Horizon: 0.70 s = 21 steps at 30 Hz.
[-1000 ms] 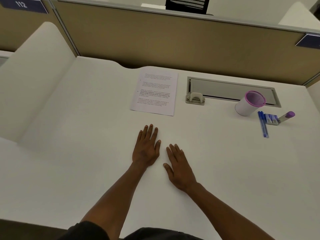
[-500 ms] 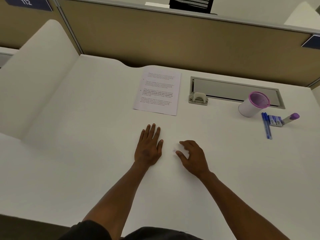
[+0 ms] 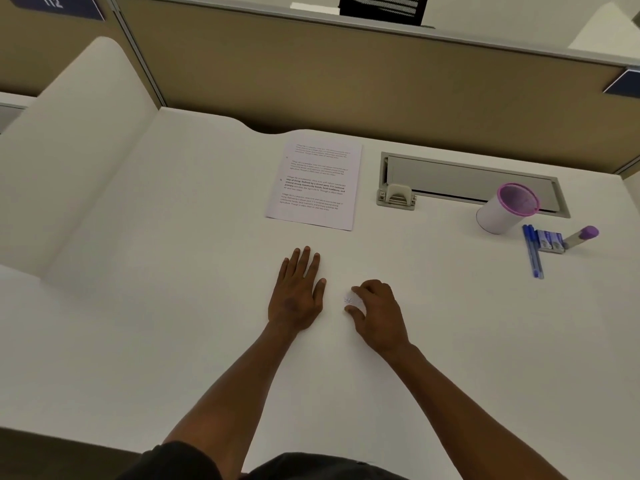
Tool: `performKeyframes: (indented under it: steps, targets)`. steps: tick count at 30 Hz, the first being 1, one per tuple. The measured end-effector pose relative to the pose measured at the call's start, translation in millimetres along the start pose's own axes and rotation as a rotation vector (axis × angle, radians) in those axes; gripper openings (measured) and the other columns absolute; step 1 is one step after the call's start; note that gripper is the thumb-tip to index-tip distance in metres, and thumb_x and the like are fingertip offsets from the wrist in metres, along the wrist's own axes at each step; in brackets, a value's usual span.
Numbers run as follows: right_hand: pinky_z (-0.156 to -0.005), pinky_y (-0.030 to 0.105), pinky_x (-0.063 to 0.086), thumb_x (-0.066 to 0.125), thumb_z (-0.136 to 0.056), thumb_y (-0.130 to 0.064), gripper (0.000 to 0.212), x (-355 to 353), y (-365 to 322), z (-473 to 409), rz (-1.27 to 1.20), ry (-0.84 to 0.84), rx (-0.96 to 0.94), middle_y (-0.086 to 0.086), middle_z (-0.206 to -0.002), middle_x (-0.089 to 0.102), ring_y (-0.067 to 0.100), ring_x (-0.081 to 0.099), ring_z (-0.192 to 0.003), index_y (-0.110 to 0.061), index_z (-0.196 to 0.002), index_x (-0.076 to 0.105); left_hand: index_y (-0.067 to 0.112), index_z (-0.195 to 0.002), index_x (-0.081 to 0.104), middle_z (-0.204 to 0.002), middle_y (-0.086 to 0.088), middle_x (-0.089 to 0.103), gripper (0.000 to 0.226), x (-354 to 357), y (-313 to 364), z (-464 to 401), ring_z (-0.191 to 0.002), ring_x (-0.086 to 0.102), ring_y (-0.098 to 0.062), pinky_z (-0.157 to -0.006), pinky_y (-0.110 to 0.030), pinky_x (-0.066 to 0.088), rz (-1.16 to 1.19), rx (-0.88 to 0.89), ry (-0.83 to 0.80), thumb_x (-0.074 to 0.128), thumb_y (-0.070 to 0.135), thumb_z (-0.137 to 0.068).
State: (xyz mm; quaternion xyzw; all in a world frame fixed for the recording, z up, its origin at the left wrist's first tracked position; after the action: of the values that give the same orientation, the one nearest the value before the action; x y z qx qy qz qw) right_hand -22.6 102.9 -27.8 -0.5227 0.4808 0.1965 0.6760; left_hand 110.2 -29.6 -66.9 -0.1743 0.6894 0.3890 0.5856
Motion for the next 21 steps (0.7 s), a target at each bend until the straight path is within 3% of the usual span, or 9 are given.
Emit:
performKeyframes:
  steps: [4,8,11,14,16,21]
  targets:
    - [-0.093,0.028,0.043,0.065,-0.088,-0.02,0.043,12.1,-3.6,8.8,0.064,-0.019,0.054,0.007,-0.127,0.053,0.025,0.046,-0.119,-0.006,-0.128,0.057,0.021,-0.159,0.014,-0.168,-0.002,0.007,0.061,1.4,-0.4,-0.5,-0.155,0.001,-0.019,-0.127,-0.04,0.008,0.0,0.003,0.007,0.025,0.045,-0.104]
    - [-0.088,0.029,0.046,0.06,-0.09,-0.007,0.033,13.5,-11.9,-1.4,0.046,-0.017,0.031,0.009,-0.118,0.06,0.027,0.056,-0.109,-0.003,-0.123,0.06,0.022,-0.159,0.014,-0.168,-0.002,0.007,0.062,0.9,-0.3,-0.3,-0.155,0.001,-0.019,-0.127,-0.04,0.006,0.006,0.004,0.007,0.024,0.046,-0.104]
    - [-0.089,0.031,0.05,0.063,-0.089,-0.012,0.036,5.7,-10.2,-9.3,-0.038,0.024,0.027,0.007,-0.118,0.056,0.023,0.059,-0.104,-0.005,-0.124,0.061,0.022,-0.16,0.013,-0.168,-0.001,0.006,0.062,0.7,-0.2,-0.2,-0.155,-0.001,-0.018,-0.127,-0.039,0.006,0.007,0.001,0.009,0.023,0.046,-0.104]
    - [-0.105,0.031,0.039,0.058,-0.093,-0.023,0.042,7.1,-11.2,-16.5,0.009,-0.003,-0.013,0.008,-0.137,0.05,0.023,0.045,-0.128,-0.007,-0.132,0.056,0.022,-0.159,0.014,-0.168,-0.002,0.007,0.062,1.0,-0.6,-0.4,-0.155,0.0,-0.018,-0.127,-0.04,0.007,0.008,0.007,0.012,0.024,0.046,-0.104]
    - [-0.108,0.034,0.038,0.053,-0.096,-0.024,0.043,12.5,-15.5,-15.9,0.086,-0.057,-0.089,0.011,-0.141,0.049,0.025,0.04,-0.134,-0.005,-0.135,0.052,0.022,-0.159,0.015,-0.168,-0.002,0.008,0.062,1.4,-0.5,-0.1,-0.155,0.001,-0.019,-0.127,-0.04,0.007,0.009,0.009,0.012,0.024,0.046,-0.103]
    - [-0.087,0.036,0.056,0.057,-0.092,-0.009,0.031,11.3,-14.5,3.9,0.221,-0.076,-0.316,0.012,-0.12,0.062,0.028,0.057,-0.115,0.0,-0.121,0.061,0.022,-0.159,0.014,-0.168,-0.002,0.007,0.062,1.6,-1.4,-0.6,-0.155,0.0,-0.018,-0.127,-0.04,0.006,0.021,0.004,0.014,0.025,0.045,-0.103]
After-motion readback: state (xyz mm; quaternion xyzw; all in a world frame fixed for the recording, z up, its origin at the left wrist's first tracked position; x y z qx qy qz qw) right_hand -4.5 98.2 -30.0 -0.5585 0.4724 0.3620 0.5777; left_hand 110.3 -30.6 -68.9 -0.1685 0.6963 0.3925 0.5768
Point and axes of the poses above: each hand's wrist, its own z-axis away from the middle knuckle, its own x-axis out of the palm, y = z × x, the point moved 4 cm from there along -z, towards the middle knuckle
